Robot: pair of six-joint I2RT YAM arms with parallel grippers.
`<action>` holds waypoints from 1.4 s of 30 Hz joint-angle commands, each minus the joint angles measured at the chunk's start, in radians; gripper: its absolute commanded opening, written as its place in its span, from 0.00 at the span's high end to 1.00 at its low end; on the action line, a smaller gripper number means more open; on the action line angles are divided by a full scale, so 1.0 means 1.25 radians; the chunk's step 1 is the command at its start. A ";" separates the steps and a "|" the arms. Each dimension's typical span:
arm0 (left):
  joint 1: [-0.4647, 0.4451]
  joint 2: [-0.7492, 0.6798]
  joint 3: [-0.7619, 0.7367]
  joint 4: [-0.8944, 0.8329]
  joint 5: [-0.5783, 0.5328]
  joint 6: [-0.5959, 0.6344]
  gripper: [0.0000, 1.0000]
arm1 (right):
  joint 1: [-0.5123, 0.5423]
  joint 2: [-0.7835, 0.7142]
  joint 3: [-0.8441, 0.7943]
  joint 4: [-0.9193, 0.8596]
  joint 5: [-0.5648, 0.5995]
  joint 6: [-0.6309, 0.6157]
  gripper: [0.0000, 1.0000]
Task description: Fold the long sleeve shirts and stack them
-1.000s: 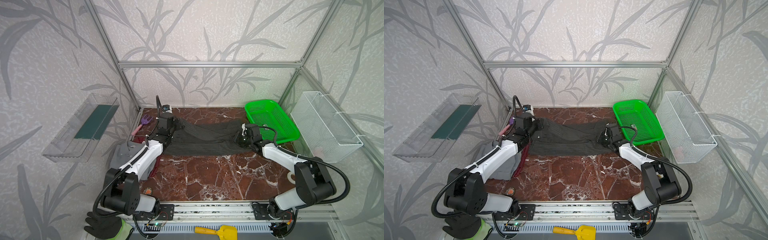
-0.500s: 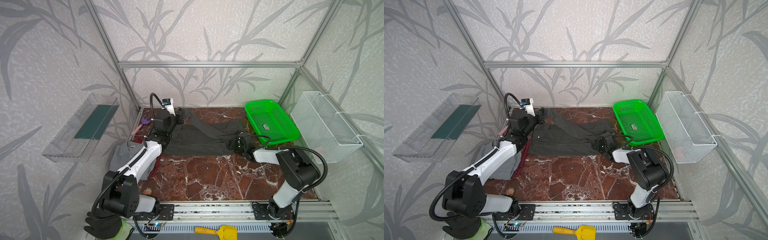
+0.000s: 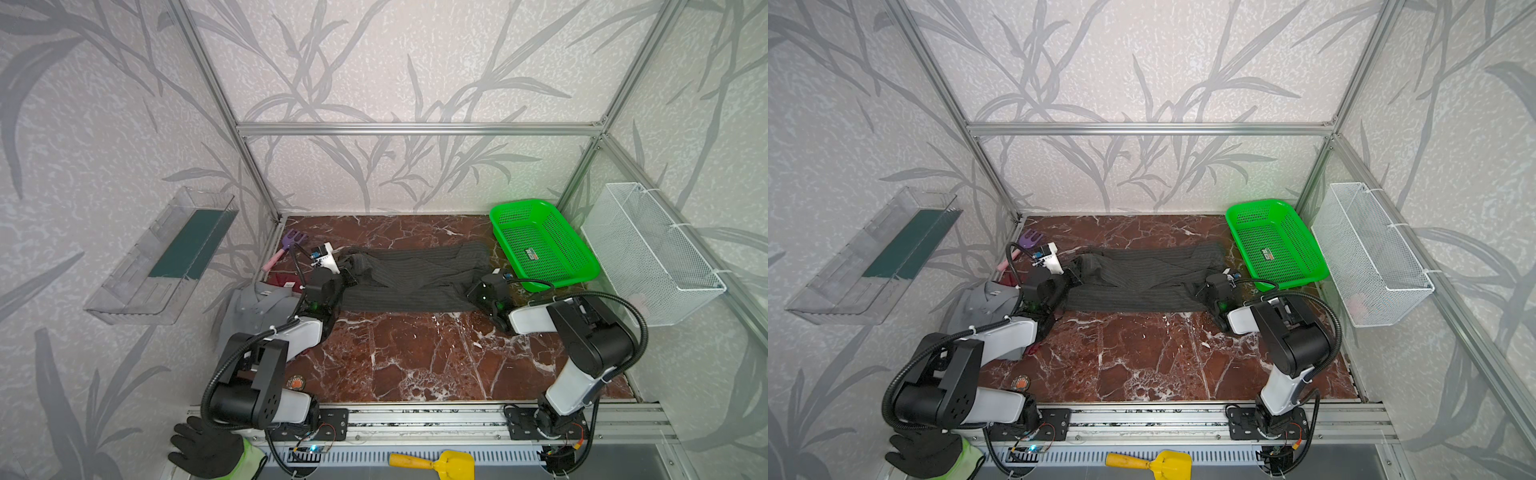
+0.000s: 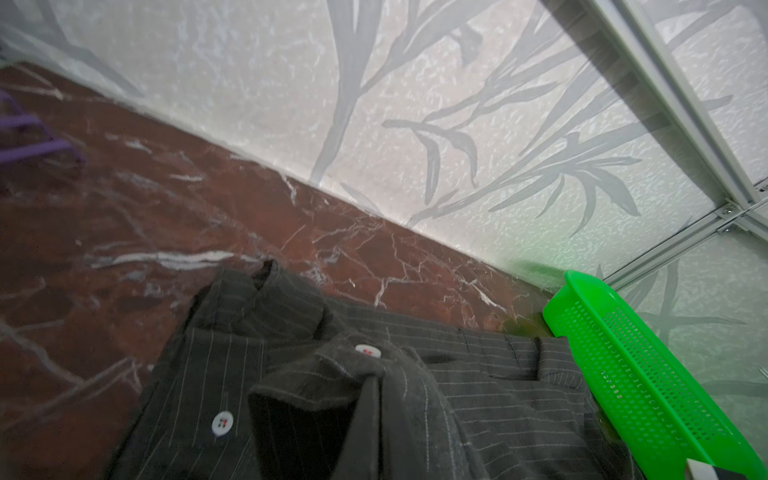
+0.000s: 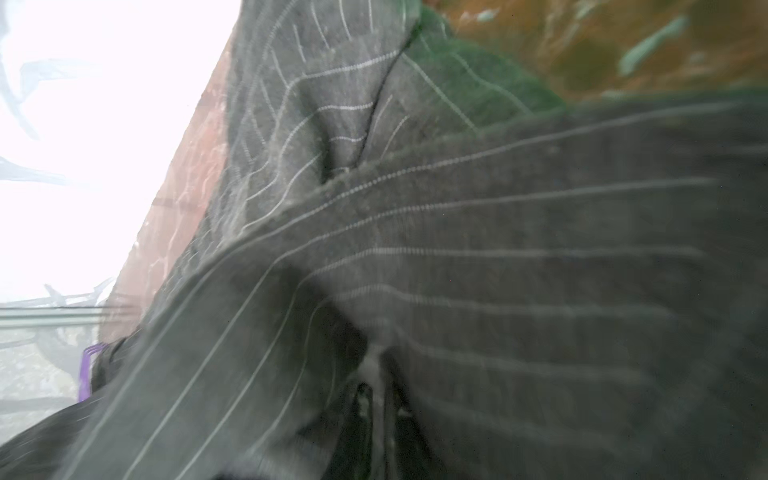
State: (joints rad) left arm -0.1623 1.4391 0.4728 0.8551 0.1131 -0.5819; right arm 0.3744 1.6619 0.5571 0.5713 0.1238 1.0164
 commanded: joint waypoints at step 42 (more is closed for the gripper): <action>-0.011 0.040 -0.118 -0.055 -0.072 -0.049 1.00 | 0.008 -0.005 0.170 -0.264 -0.225 -0.187 0.67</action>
State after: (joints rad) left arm -0.1749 1.5143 0.3321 0.8249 0.0612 -0.6468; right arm 0.3832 1.6566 0.7975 0.2264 -0.1387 0.8127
